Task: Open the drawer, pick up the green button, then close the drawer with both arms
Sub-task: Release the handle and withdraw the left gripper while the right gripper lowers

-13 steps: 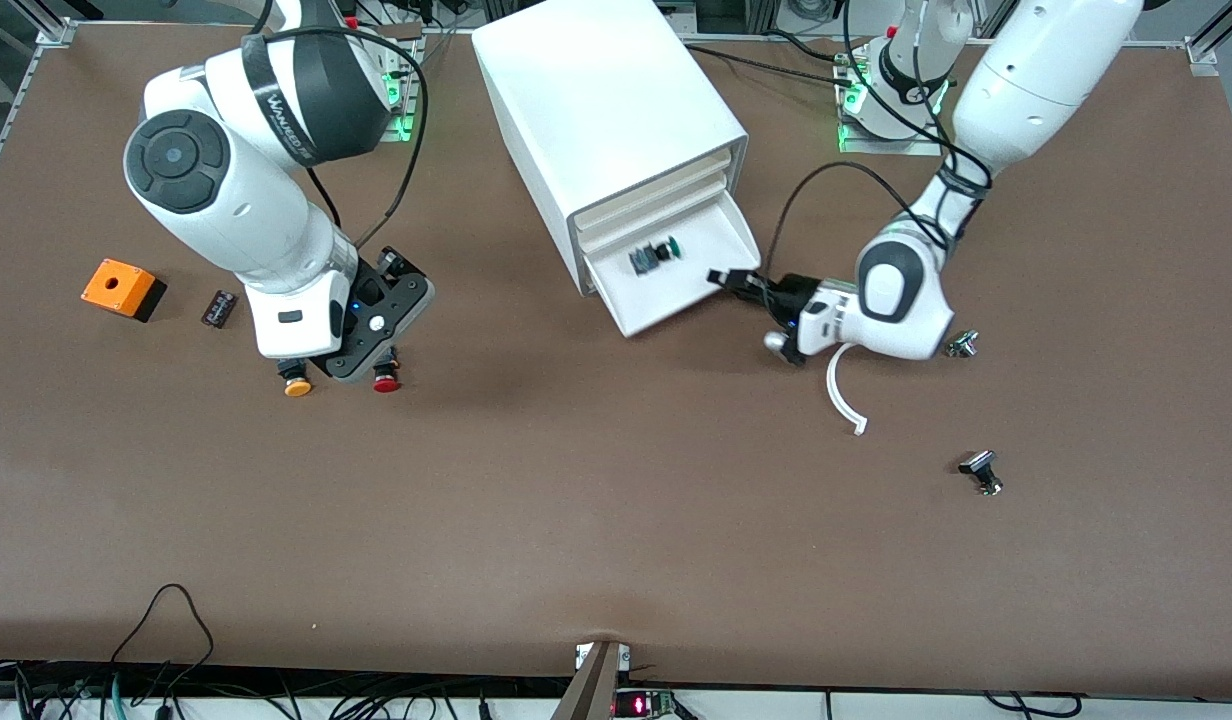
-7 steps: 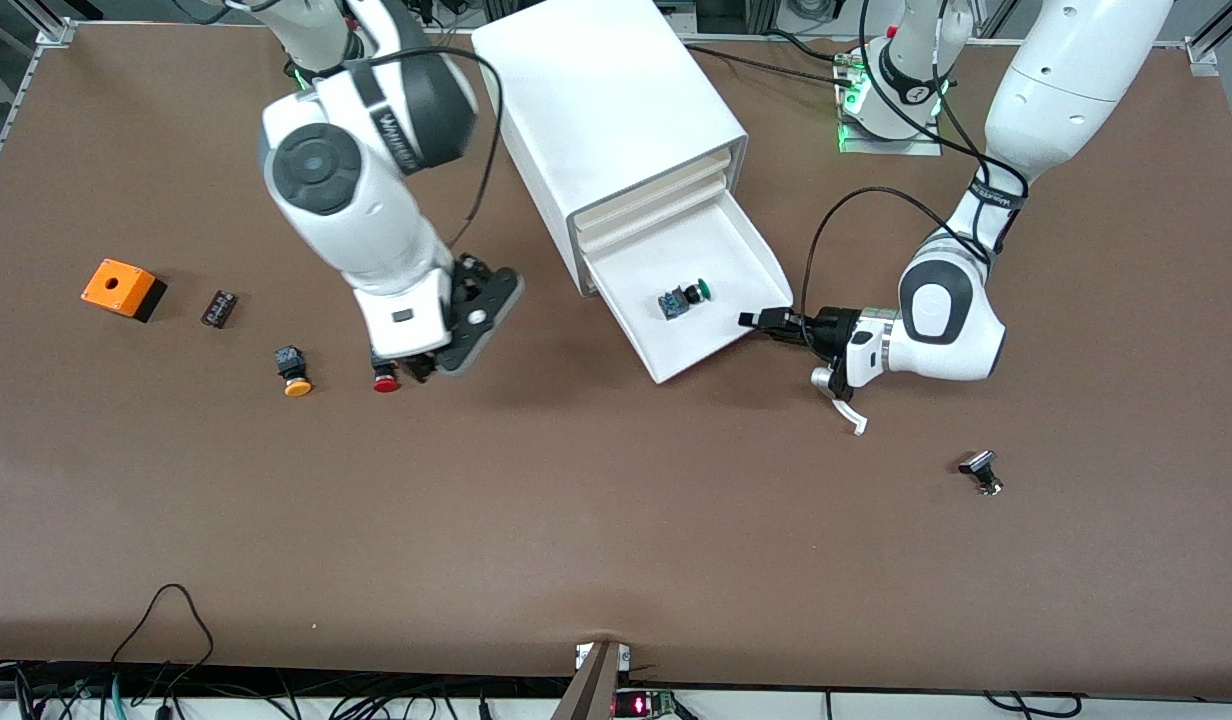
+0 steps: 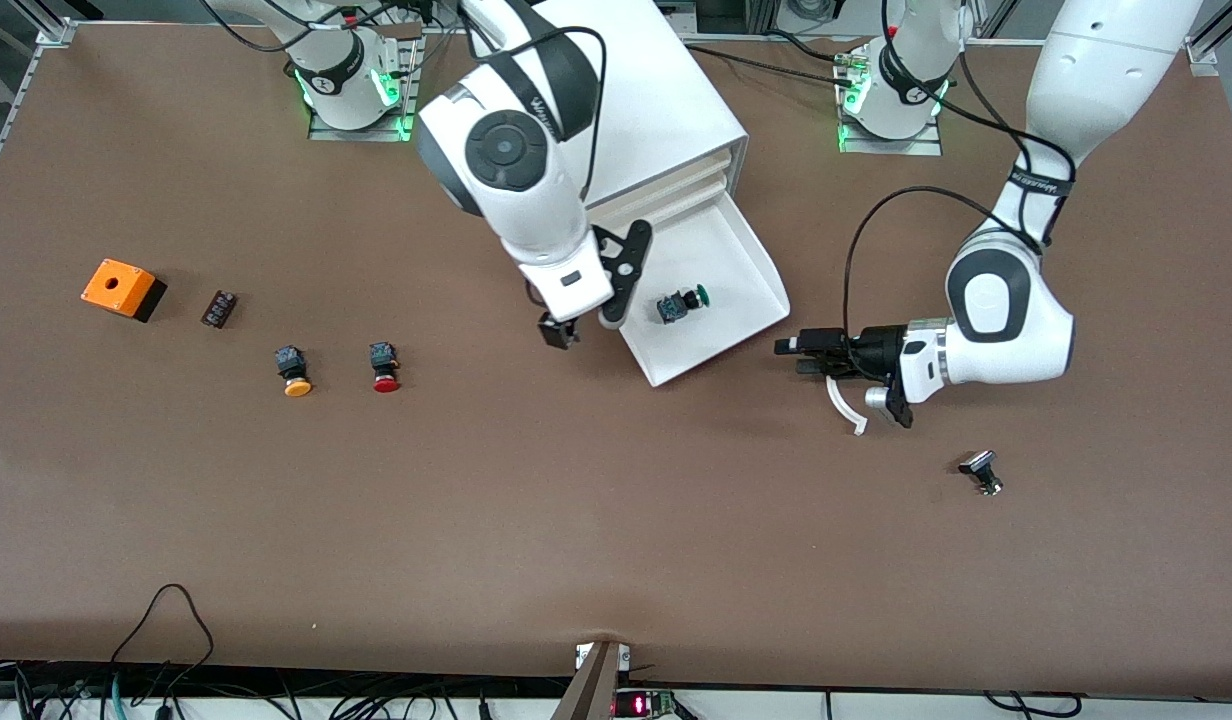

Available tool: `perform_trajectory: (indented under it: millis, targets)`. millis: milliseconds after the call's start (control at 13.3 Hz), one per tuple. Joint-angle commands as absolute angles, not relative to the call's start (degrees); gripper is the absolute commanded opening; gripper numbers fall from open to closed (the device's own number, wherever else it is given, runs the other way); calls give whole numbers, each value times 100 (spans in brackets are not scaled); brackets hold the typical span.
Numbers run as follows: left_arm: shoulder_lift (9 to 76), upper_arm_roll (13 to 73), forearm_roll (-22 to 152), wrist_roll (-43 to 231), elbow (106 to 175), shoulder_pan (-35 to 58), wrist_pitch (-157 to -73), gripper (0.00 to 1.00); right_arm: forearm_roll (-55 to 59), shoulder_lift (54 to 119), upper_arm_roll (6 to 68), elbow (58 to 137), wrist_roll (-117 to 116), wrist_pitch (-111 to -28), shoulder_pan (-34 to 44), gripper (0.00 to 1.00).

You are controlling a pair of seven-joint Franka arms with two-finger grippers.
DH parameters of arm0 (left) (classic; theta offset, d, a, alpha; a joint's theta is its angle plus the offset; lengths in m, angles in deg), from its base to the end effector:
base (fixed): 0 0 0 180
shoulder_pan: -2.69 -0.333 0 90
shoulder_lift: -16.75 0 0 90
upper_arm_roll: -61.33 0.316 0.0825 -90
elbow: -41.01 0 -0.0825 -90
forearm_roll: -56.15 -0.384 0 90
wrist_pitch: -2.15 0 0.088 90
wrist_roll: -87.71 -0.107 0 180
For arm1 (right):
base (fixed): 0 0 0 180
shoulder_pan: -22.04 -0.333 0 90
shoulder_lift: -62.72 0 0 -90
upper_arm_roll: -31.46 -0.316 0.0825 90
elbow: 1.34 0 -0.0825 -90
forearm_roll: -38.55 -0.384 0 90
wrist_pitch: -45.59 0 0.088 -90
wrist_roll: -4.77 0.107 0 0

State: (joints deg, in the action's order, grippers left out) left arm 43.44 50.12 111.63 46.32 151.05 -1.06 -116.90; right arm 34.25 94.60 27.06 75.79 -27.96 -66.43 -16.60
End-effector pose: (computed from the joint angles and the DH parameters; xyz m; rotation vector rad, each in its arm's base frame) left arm 0.5979 -0.1155 0.2503 2.2380 -0.2300 -0.0391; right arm 0.5309 0.4869 0.4097 -2.4239 -1.8113 -0.0663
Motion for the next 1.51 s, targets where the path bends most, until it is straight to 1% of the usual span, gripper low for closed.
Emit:
perform_trajectory:
  millis: [0, 151, 301, 377, 452, 603, 904, 1055, 1205, 1432]
  targets:
    - [3690, 4999, 9700, 4719, 14738, -494, -11852, 100, 3468, 9577, 2592, 7319, -2924, -6594, -1803, 100]
    - [3478, 5008, 8941, 4736, 14272, -548, -11879, 100, 3459, 9621, 2592, 7293, -2951, -6585, -1865, 100]
    - [3110, 5130, 8412, 4745, 14113, -731, -11687, 100, 3477, 9743, 2583, 7232, -3134, -6603, -1935, 100]
    - [3003, 5183, 8210, 4754, 13929, -750, -11251, 100, 3477, 9848, 2583, 7118, -3362, -6603, -1979, 100]
    - [2898, 5366, 7938, 4763, 13649, -750, -10829, 100, 3477, 9936, 2583, 7030, -3486, -6603, -1997, 100]
    - [2669, 5491, 7323, 4798, 13252, -741, -10194, 100, 3468, 10060, 2574, 6950, -3540, -6611, -2076, 100]
    - [2607, 5632, 6181, 5375, 12373, -733, -9060, 100, 3486, 10279, 2566, 6941, -4100, -6796, -2252, 100]
    - [2598, 5605, 5889, 5868, 12284, -706, -8856, 100, 3521, 10394, 2574, 6950, -4540, -6849, -2401, 100]
    - [2598, 5553, 5599, 6403, 12301, -663, -8847, 100, 3731, 10438, 2574, 6959, -4533, -6866, -2541, 100]
    - [2520, 5544, 5213, 7554, 12380, -400, -8732, 100, 3758, 10596, 2583, 6967, -4524, -7112, -2612, 100]
